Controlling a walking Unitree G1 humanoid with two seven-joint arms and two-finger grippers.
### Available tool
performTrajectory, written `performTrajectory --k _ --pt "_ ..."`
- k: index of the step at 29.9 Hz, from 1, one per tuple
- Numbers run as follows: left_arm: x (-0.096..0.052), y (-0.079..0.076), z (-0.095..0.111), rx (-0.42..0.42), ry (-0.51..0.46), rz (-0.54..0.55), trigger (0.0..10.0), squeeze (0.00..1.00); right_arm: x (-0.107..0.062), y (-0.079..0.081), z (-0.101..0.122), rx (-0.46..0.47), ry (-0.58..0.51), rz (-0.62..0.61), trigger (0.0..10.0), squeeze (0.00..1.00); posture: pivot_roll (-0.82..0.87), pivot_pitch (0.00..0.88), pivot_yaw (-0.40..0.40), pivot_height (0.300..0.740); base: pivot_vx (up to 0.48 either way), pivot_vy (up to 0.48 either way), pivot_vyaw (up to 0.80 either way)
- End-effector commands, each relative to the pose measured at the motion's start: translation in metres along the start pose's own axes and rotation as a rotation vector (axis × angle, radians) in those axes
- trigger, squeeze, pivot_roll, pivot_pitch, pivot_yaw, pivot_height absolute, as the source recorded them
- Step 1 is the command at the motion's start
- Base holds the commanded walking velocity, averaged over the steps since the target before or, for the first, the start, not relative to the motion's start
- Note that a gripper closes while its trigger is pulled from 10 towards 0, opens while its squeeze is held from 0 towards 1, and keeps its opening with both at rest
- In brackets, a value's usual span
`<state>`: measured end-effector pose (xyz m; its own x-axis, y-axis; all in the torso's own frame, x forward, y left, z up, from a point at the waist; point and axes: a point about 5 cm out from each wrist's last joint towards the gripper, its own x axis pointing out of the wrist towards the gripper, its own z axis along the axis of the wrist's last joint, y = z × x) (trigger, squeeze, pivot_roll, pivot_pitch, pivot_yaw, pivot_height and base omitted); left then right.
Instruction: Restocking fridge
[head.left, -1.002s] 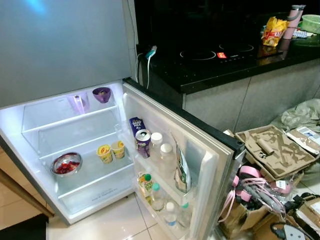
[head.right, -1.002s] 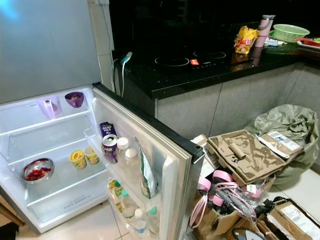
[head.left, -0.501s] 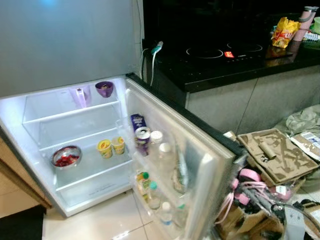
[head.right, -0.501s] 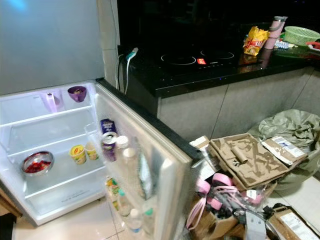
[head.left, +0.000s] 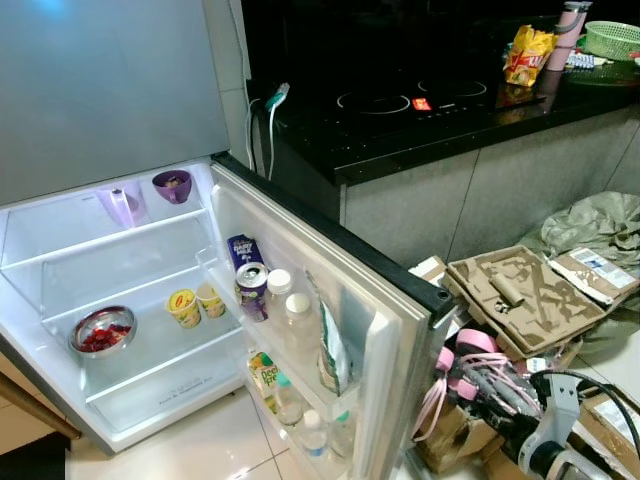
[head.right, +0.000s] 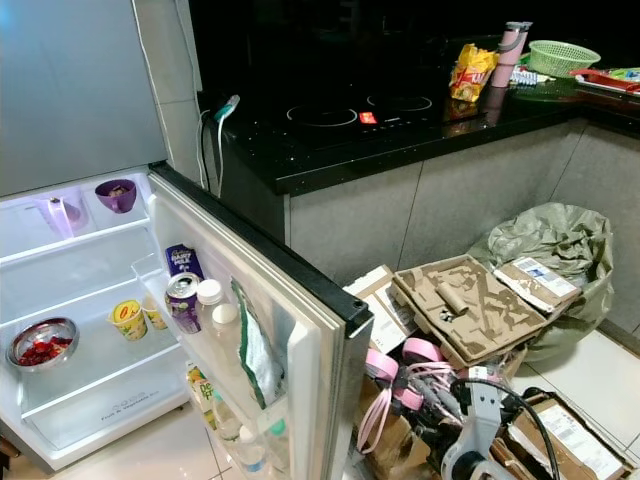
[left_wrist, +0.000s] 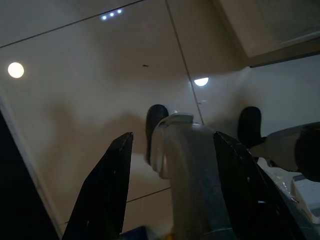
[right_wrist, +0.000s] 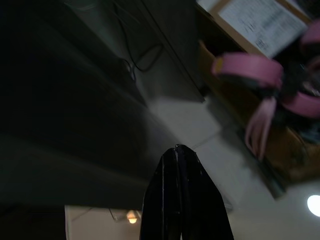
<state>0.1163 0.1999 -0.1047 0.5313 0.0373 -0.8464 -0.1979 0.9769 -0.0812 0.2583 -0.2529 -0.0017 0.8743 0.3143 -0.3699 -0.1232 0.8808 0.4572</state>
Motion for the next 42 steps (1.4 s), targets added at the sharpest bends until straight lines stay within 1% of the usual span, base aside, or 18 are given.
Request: performTrajectory --k 1,2,3,4,5,12,18,21,24,26,27,30,31,34,36,39,41,42 --pt "-0.002 0.006 -0.004 0.002 0.018 0.015 10.0 0.0 0.004 0.003 0.006 -0.02 -0.018 0.025 0.0 0.0 -0.11 0.007 -0.004 0.74 0.0 0.0 0.0" --pt "-0.002 0.006 -0.004 0.002 0.018 0.016 10.0 0.0 0.005 0.004 0.007 -0.026 -0.017 0.031 0.0 0.0 -0.11 0.007 -0.004 0.74 0.0 0.0 0.0" --pt "-0.002 0.007 -0.005 0.002 0.019 0.017 10.0 0.0 0.005 0.005 0.008 -0.03 -0.017 0.037 1.7 0.0 -0.11 0.007 -0.004 0.74 0.0 0.0 0.0" --pt "-0.002 0.007 -0.005 0.002 0.021 0.019 10.0 0.0 0.006 0.007 0.008 -0.038 -0.013 0.044 7.6 0.0 -0.11 0.007 -0.004 0.74 0.0 0.0 0.0" --pt "-0.003 0.008 -0.006 0.002 0.023 0.022 10.0 0.0 0.008 0.009 0.007 -0.048 -0.01 0.049 10.0 0.0 -0.11 0.007 -0.004 0.74 0.0 0.0 0.0" --pt "-0.003 0.009 -0.008 0.002 0.03 0.028 10.0 0.0 0.013 0.013 0.009 -0.066 -0.015 0.03 10.0 0.0 -0.11 0.006 -0.003 0.74 0.0 0.0 0.0" --pt "-0.003 0.009 -0.008 0.0 0.029 0.028 10.0 0.0 0.023 0.03 0.006 -0.077 0.0 0.14 10.0 0.0 -0.1 0.006 -0.004 0.74 0.0 0.0 0.0" --pt "-0.003 0.008 -0.008 -0.002 0.031 0.026 10.0 0.0 0.034 0.048 0.006 -0.11 -0.002 0.225 10.0 0.0 -0.11 0.009 -0.001 0.74 0.0 0.0 0.0" --pt "-0.003 0.008 -0.008 -0.003 0.031 0.026 10.0 0.0 0.037 0.054 0.007 -0.114 -0.004 0.26 10.0 0.0 -0.11 0.008 -0.001 0.74 0.0 0.0 0.0" --pt "-0.003 0.008 -0.008 -0.004 0.033 0.025 10.0 0.0 0.042 0.067 0.006 -0.127 0.001 0.335 10.0 0.0 -0.11 0.009 0.001 0.74 0.0 0.0 0.0" --pt "-0.003 0.008 -0.008 -0.004 0.033 0.025 10.0 0.0 0.042 0.067 0.006 -0.127 0.001 0.335 10.0 0.0 -0.11 0.009 0.001 0.74 0.0 0.0 0.0" --pt "-0.003 0.009 -0.008 -0.005 0.036 0.024 10.0 0.0 0.046 0.089 -0.002 -0.212 0.068 0.51 10.0 0.0 -0.1 0.012 0.001 0.74 0.0 0.0 0.0" --pt "-0.003 0.009 -0.008 -0.005 0.036 0.024 10.0 0.0 0.046 0.089 -0.002 -0.212 0.068 0.51 10.0 0.0 -0.1 0.012 0.001 0.74 0.0 0.0 0.0" --pt "-0.003 0.009 -0.008 -0.005 0.036 0.024 10.0 0.0 0.044 0.107 -0.008 -0.252 0.127 0.699 10.0 0.0 -0.1 0.014 0.002 0.74 0.0 0.0 0.0" --pt "-0.003 0.009 -0.008 -0.005 0.036 0.024 10.0 0.0 0.044 0.107 -0.008 -0.252 0.127 0.699 10.0 0.0 -0.1 0.014 0.002 0.74 0.0 0.0 0.0" --pt "-0.003 0.009 -0.008 -0.005 0.038 0.024 10.0 0.0 0.039 0.122 -0.014 -0.303 0.155 0.846 10.0 0.0 -0.11 0.014 0.001 0.74 0.0 0.0 0.0" --pt "-0.003 0.008 -0.008 -0.006 0.039 0.023 10.0 0.0 0.042 0.118 -0.013 -0.284 0.139 0.787 10.0 0.0 -0.11 0.014 0.001 0.74 0.0 0.0 0.0" --pt "-0.003 0.008 -0.009 -0.007 0.04 0.021 10.0 0.0 0.046 0.097 -0.01 -0.253 0.122 0.572 10.0 0.0 -0.11 0.014 -0.001 0.74 0.0 0.0 0.0"
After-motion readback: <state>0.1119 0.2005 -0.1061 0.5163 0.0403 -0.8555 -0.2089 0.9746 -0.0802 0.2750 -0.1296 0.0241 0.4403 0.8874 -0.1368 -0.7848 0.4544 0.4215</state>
